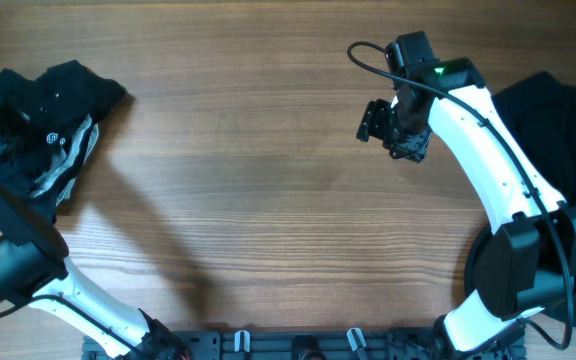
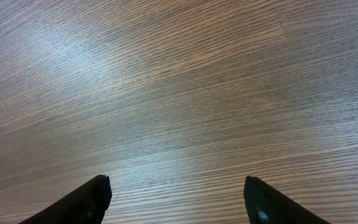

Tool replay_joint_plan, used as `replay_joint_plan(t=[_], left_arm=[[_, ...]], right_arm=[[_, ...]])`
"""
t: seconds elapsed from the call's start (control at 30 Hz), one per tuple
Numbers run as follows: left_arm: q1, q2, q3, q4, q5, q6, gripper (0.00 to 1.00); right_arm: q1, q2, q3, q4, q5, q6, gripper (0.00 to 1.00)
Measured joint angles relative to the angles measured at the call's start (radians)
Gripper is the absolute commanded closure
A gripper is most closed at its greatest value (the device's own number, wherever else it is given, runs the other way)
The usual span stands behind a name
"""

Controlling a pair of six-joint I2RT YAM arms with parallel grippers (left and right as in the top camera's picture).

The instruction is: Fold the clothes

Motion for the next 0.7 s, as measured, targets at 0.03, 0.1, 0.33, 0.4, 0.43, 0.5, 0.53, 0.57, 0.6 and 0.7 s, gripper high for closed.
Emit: replay_joint_plan(t=[0.03, 0.1, 0.33, 0.4, 0.43, 0.5, 0.53, 0.57, 0.6, 0.7], left_arm=[[0.002, 0.000, 0.000, -0.004, -0.004, 0.003, 0.91], [0.017, 0.000, 0.000, -0.015, -0.003, 0.002, 0.96], [0.157, -0.030, -0.001, -0.061, 0.125, -0.007, 0.96], [0.209, -0.058, -0.003, -0.089, 0.132, -0.019, 0.96], [0.239, -0.068, -0.004, -0.102, 0.132, -0.031, 0.96], [0.266, -0.069, -0.005, -0.110, 0.133, -0.038, 0.90], [0.277, -0.069, -0.006, -0.114, 0.132, -0.042, 0.77], [0.285, -0.069, -0.006, -0.117, 0.129, -0.051, 0.68], [0.290, -0.069, -0.006, -0.119, 0.120, -0.060, 0.50], [0.302, -0.069, -0.006, -0.121, 0.084, -0.079, 0.36]], right_arm=[[0.000, 0.000, 0.000, 0.000, 0.000, 0.000, 0.27], [0.000, 0.000, 0.000, 0.000, 0.000, 0.000, 0.27], [0.000, 0.000, 0.000, 0.000, 0.000, 0.000, 0.27], [0.000, 0.000, 0.000, 0.000, 0.000, 0.000, 0.27], [0.000, 0.000, 0.000, 0.000, 0.000, 0.000, 0.27], [0.000, 0.000, 0.000, 0.000, 0.000, 0.000, 0.27], [0.000, 0.000, 0.000, 0.000, 0.000, 0.000, 0.27], [0.000, 0.000, 0.000, 0.000, 0.000, 0.000, 0.27], [0.000, 0.000, 0.000, 0.000, 0.000, 0.000, 0.27], [0.000, 0.000, 0.000, 0.001, 0.000, 0.000, 0.27]])
